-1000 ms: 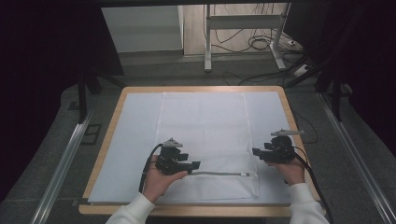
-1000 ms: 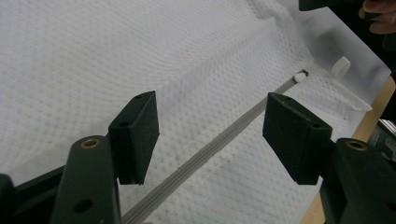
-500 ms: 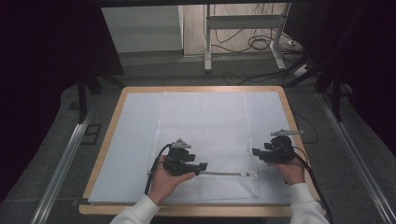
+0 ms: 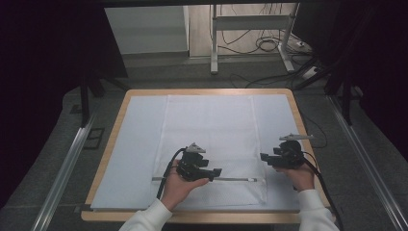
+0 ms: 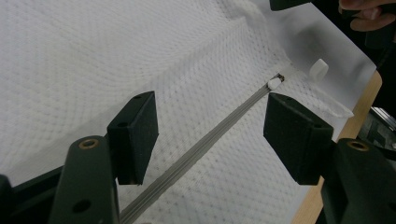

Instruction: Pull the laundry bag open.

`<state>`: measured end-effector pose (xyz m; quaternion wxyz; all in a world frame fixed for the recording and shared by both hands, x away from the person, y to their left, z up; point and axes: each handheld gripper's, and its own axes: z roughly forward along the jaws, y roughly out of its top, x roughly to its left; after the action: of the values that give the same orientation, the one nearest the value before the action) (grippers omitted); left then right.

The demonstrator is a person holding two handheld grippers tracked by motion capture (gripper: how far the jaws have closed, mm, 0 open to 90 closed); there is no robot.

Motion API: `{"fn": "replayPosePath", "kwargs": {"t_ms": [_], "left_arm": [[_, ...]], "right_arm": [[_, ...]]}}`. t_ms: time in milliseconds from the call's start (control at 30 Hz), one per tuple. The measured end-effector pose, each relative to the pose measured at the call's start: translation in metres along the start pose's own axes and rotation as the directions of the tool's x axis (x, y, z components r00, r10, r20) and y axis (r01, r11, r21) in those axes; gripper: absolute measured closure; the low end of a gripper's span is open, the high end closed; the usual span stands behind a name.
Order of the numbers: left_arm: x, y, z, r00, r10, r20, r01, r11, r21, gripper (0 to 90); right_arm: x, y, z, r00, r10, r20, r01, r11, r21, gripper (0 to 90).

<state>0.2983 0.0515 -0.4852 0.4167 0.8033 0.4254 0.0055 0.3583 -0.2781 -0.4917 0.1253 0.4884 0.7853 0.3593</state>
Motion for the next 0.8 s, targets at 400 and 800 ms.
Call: {"fn": "replayPosePath", "kwargs": {"t_ms": [400,800], "left_arm": [[-0.016,0.007,0.017,0.9996,0.018,0.022,-0.018,0.9995,0.026,33.8],[-0.030,0.013,0.026,0.9981,0.032,0.053,-0.034,0.9989,0.032,33.8]], "right_arm": [[-0.001,-0.001,-0.002,0.9999,0.011,0.001,-0.011,0.9998,-0.014,30.9],[0.000,-0.001,-0.001,0.9999,0.011,-0.002,-0.011,0.9998,-0.014,30.6]]}}
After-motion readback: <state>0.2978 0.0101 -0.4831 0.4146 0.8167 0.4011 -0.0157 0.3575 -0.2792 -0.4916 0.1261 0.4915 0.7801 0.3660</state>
